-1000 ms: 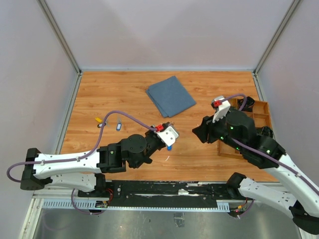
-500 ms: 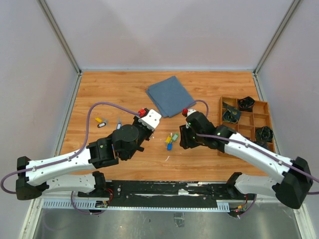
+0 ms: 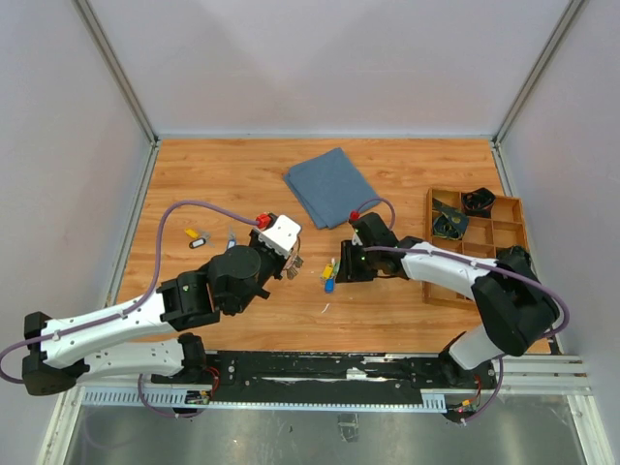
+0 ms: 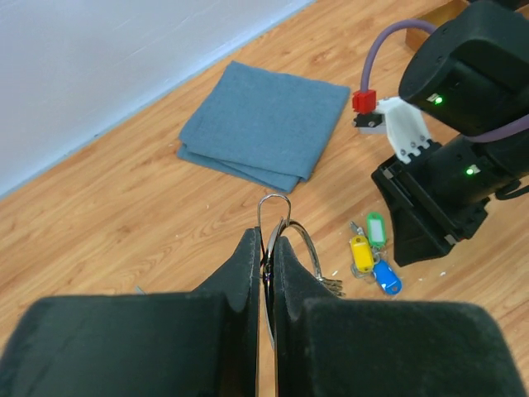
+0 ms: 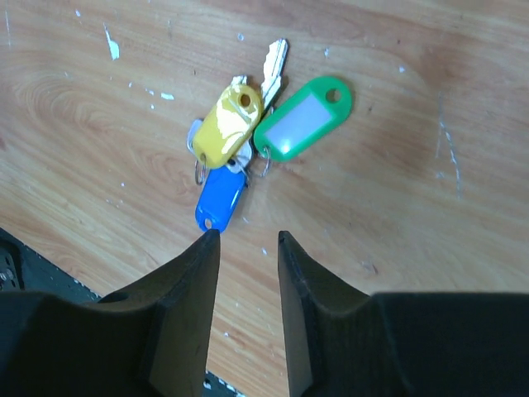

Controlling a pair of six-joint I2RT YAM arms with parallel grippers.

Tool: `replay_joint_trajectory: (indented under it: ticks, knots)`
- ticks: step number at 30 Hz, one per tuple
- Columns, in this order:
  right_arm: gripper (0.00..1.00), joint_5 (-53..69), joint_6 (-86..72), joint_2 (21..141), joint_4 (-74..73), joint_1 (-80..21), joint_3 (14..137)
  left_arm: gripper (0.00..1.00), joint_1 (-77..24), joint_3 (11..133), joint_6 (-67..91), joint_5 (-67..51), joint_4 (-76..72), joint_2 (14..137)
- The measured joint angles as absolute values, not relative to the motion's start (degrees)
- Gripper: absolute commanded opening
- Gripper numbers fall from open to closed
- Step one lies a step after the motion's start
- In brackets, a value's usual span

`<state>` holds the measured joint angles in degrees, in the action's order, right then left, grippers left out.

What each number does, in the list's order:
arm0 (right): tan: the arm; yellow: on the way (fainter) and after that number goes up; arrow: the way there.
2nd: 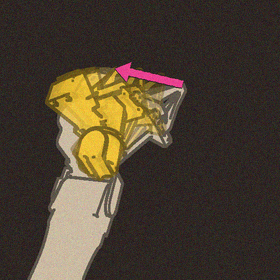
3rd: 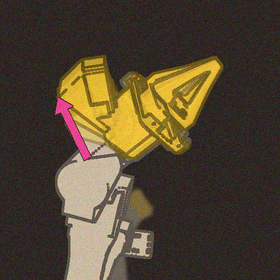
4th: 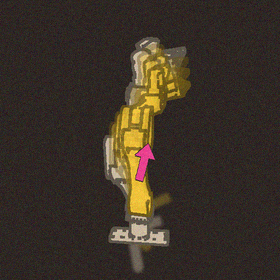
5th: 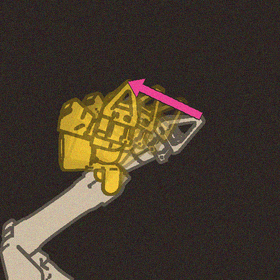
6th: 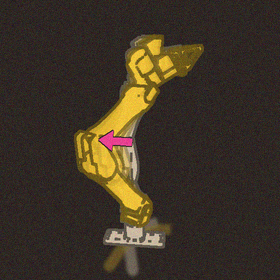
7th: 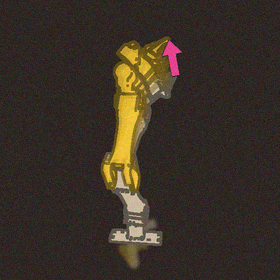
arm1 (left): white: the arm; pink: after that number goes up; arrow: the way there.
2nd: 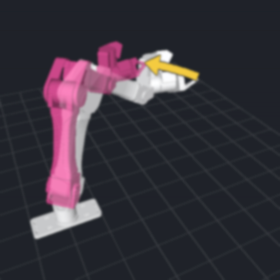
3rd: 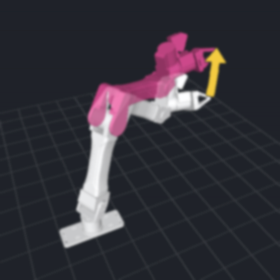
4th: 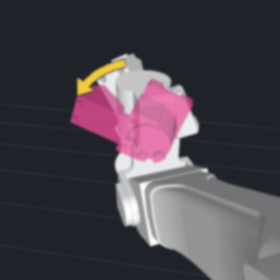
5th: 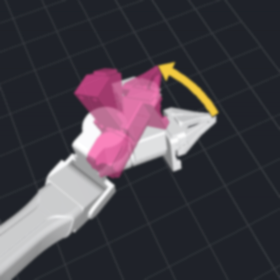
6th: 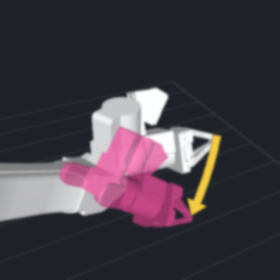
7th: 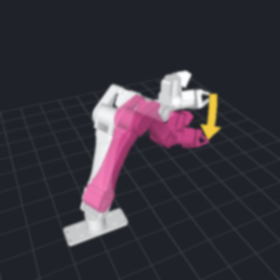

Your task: Put the keys on the keyring

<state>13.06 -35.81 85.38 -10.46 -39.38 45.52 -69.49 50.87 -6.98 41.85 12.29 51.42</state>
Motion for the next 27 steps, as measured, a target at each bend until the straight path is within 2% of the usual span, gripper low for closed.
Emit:
replay_joint_trajectory:
  ticks: [6, 27]
  knots:
    - [0.27, 16.5, -36.7, 89.4, -5.3, -39.2, 45.5, 0.01, -69.5, 49.8, -6.6, 41.1, 12.1, 48.9]
    - [0.24, 16.4, -37.5, 92.6, -0.6, -38.1, 44.4, 0.0, -69.5, 49.8, -6.7, 40.3, 12.8, 50.3]
